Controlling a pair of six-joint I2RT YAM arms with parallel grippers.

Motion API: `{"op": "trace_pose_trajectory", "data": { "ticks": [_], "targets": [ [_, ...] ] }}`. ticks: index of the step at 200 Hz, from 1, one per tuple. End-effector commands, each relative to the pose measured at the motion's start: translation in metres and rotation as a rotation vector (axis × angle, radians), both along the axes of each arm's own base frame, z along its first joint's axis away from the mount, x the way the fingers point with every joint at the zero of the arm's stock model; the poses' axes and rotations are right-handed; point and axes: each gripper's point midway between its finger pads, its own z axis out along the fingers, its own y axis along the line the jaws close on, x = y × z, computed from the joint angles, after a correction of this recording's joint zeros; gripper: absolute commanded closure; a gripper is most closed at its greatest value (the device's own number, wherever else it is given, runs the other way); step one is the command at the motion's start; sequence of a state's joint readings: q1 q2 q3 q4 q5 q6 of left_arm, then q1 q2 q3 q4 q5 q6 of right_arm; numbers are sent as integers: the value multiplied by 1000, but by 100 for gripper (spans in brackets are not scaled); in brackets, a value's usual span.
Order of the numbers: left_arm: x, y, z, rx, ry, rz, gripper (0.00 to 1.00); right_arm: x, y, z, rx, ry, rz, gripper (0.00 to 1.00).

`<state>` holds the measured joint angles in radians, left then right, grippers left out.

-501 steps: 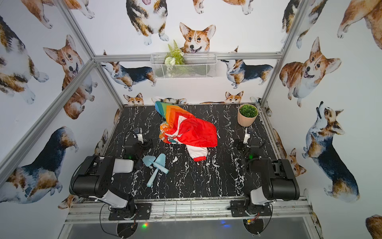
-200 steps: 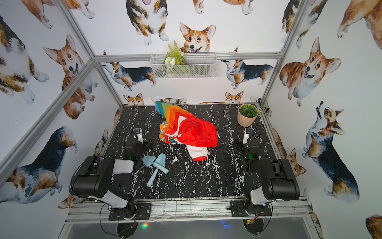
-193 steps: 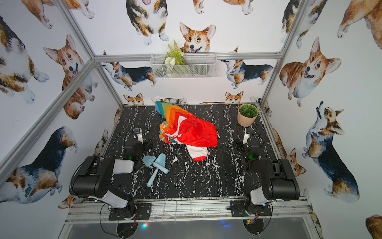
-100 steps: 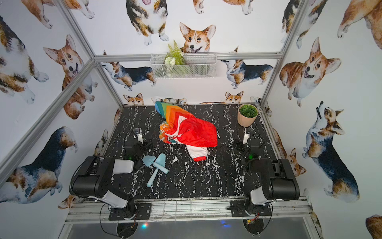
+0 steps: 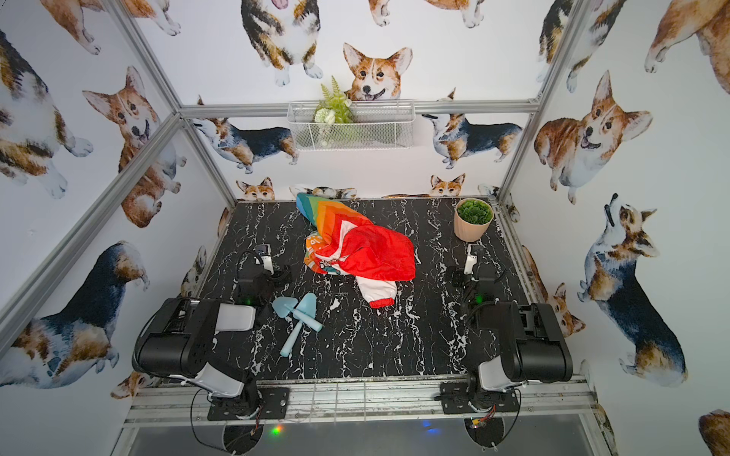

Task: Unzip the jacket
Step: Flatten out the jacket at the center of the board.

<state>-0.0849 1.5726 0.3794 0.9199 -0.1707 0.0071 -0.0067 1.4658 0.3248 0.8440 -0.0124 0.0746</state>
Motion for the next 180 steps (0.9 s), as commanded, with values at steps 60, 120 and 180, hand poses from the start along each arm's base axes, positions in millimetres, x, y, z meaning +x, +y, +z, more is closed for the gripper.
{"op": "trace_pose_trajectory", "data": {
  "ticks": [60,120,180],
  "targets": [
    [2,1,4,5,-12,6,0,2,1,3,-12,-11,13,1],
    [2,1,4,5,-12,5,0,1,1,3,-12,-12,13,1],
    [2,1,3,5,-11,6,0,2,1,3,-12,-10,14,1]
  ]
}}
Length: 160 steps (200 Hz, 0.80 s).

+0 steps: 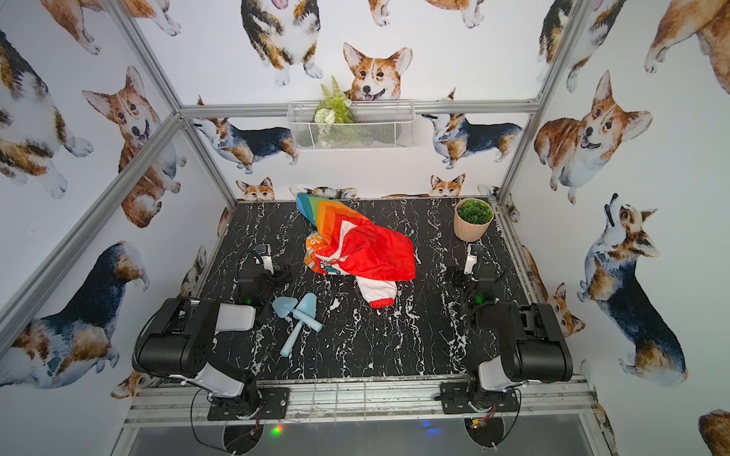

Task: Unzip the jacket
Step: Flatten out the jacket at the center of the board.

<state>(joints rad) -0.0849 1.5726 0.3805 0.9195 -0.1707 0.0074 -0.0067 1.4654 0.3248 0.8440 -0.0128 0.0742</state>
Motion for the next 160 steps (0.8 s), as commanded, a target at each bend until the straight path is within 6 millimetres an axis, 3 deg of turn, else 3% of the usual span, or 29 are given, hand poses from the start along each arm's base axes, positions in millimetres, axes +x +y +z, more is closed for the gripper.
{"op": "trace_pose_trajectory", "data": {
  "ticks": [1,93,122,160],
  "targets": [
    [2,1,3,5,-10,6,0,2,1,3,-12,-10,13,1],
    [-6,-1,7,-3,-60,-12,0,2,1,2,-12,-10,13,1],
    [-19,-14,26,25,-129,-78,0,1,2,2,-12,-9,14,1],
    [-19,-37,53,75,-30,-107,0,2,1,3,-12,-10,13,1]
  ]
}}
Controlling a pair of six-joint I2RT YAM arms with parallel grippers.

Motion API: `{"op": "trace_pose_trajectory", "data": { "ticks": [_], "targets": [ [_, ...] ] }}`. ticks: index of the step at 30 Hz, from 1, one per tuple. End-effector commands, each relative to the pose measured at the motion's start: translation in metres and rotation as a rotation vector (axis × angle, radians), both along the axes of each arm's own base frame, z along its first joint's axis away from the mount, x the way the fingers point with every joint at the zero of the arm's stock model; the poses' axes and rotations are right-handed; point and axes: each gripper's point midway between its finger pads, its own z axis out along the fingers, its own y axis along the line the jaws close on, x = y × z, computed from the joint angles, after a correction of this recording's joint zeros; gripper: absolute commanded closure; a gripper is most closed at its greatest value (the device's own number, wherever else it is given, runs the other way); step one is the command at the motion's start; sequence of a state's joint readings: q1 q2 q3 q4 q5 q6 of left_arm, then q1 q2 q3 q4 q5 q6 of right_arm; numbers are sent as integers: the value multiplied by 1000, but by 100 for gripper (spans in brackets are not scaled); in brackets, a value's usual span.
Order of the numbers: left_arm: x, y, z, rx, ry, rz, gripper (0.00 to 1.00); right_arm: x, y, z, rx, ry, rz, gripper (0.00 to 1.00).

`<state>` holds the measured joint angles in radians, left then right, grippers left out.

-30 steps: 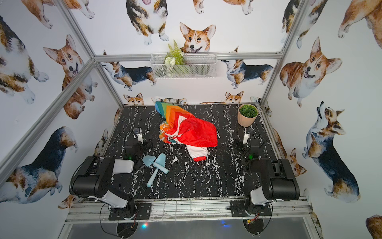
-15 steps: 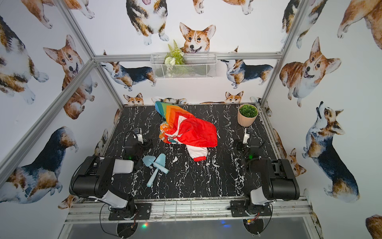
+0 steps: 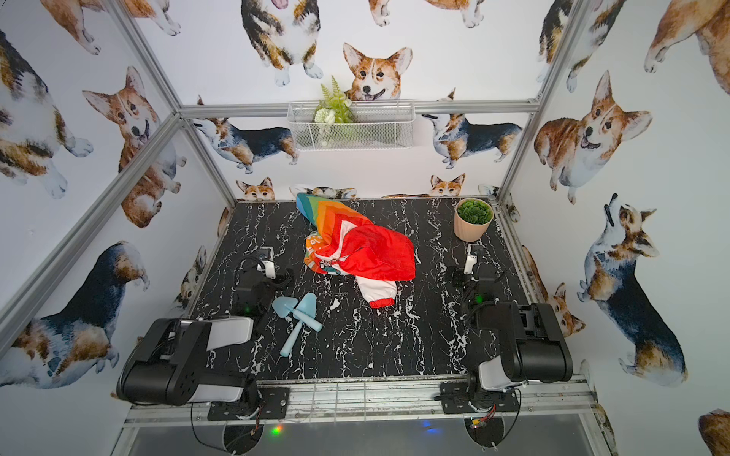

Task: Unzip the jacket
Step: Flatten out the jacket at the center of the board.

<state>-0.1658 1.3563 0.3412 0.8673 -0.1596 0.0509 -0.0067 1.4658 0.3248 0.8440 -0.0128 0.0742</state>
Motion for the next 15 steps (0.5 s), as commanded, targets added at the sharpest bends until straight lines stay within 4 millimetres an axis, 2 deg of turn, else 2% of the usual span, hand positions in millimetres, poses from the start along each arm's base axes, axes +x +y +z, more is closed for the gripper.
{"op": "trace_pose_trajectory", "data": {
  "ticks": [1,4,7,8,10,12,15],
  "targets": [
    [-4,-6,3,55,88,2,0,1,1,3,-12,-10,13,1],
    [-5,-7,20,28,106,49,0,1,2,2,-12,-8,13,1],
    [-7,10,35,-38,148,229,0,2,2,3,-11,-11,13,1],
    [-12,20,35,-71,189,325,0,2,1,3,-9,-11,14,1],
    [-21,28,28,-109,278,412,0,2,1,3,-10,-11,14,1],
    [-21,21,26,-144,325,399,0,2,2,3,-8,-10,15,1],
    [-25,-8,10,-272,462,290,0,1,-2,5,11,-18,-2,1]
  ]
}}
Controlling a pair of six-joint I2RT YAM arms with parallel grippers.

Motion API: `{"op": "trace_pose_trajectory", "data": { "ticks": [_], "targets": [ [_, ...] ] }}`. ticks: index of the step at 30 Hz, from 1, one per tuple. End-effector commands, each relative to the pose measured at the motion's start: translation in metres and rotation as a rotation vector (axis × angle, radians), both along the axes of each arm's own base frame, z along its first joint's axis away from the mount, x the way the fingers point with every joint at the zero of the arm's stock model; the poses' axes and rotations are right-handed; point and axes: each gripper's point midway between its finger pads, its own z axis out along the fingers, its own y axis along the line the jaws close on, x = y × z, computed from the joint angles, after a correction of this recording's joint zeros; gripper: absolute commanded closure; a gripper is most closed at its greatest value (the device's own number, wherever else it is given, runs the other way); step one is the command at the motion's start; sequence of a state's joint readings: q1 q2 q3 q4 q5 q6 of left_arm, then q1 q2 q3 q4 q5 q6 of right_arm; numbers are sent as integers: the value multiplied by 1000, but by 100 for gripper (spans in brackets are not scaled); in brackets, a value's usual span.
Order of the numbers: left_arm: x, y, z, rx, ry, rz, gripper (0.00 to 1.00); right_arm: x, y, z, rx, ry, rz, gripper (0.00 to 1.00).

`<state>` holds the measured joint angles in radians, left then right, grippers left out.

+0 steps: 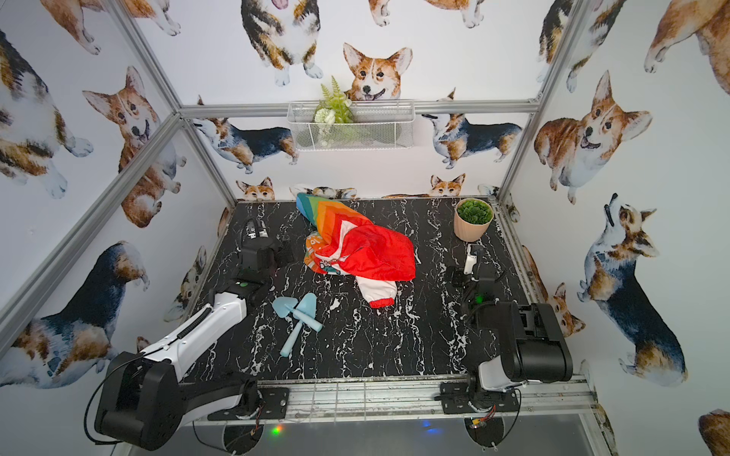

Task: Unzip the jacket
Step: Flatten out the jacket at the center of the board.

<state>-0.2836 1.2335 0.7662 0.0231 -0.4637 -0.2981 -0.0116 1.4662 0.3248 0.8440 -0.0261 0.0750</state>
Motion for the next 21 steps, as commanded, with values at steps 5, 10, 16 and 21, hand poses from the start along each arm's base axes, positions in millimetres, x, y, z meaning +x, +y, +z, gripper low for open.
{"op": "trace_pose_trajectory", "data": {
  "ticks": [5,10,16,21],
  "targets": [
    [-32,-47,-57,-322,219,-139,0,-12,11,31,-55,-44,6,1],
    [-44,-43,-73,-334,259,-109,0,-23,23,73,49,-34,8,1],
    [-49,-62,-79,-361,295,-194,0,-39,-1,92,354,0,-266,1],
    [-49,-93,-79,-326,317,-300,0,-31,40,87,484,122,-86,1]
  ]
}}
